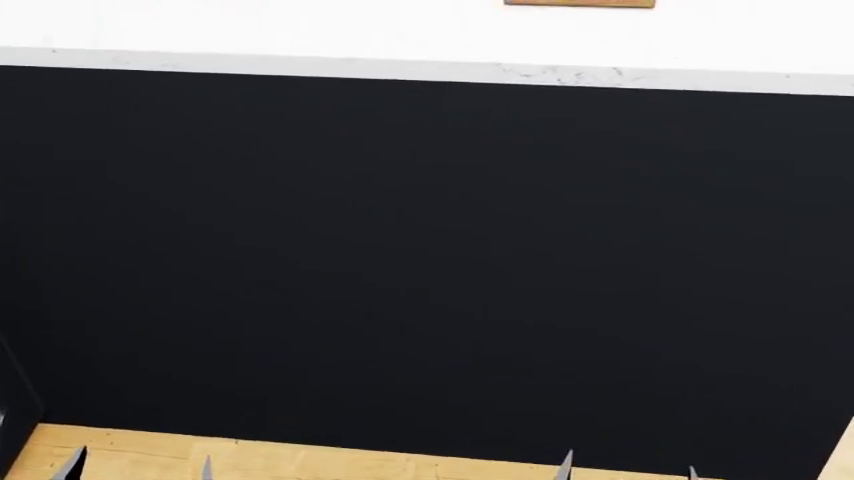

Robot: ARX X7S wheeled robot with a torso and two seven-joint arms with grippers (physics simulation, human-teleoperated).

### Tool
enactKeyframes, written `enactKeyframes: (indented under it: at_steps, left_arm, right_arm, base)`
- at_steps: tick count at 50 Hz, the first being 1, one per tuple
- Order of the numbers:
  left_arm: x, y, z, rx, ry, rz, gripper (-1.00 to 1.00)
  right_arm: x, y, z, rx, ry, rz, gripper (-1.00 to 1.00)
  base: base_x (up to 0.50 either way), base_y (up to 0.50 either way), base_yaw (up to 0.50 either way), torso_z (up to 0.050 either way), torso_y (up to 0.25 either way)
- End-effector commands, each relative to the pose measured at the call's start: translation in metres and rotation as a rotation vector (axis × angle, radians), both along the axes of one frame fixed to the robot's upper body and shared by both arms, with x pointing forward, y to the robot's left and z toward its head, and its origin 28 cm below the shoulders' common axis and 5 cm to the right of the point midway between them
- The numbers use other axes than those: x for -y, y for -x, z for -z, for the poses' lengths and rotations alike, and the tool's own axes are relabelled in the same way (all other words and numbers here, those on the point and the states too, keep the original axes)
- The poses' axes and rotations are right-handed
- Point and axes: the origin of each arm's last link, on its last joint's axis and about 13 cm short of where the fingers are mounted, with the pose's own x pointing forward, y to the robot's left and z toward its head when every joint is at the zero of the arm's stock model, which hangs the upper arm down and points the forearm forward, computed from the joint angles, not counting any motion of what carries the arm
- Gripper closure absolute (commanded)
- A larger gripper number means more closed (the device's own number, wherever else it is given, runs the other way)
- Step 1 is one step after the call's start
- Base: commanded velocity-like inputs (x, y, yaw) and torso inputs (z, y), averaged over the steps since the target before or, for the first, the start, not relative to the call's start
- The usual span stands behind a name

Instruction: Place the cherry and the sweet potato on separate cutting boards.

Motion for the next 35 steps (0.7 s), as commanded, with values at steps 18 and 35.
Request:
enactKeyframes:
  at_steps: [18, 35]
  left_arm:
    - [-0.0004, -0.0007, -0.0037, 0.003, 0.071, 0.005, -1.0]
    - [0.0001, -0.0003, -0.0022, -0.023, 0.095, 0.023, -1.0]
  right_arm:
    - [-0.0003, -0.0012, -0.0016, 0.009, 0.013, 0.001, -1.0]
    - [0.0, -0.0017, -0.0013, 0.006, 0.012, 0.006, -1.0]
  base:
    - [0.18, -0.45, 0.0, 0.05, 0.0]
    - [0.36, -0.41, 0.0, 0.032, 0.0]
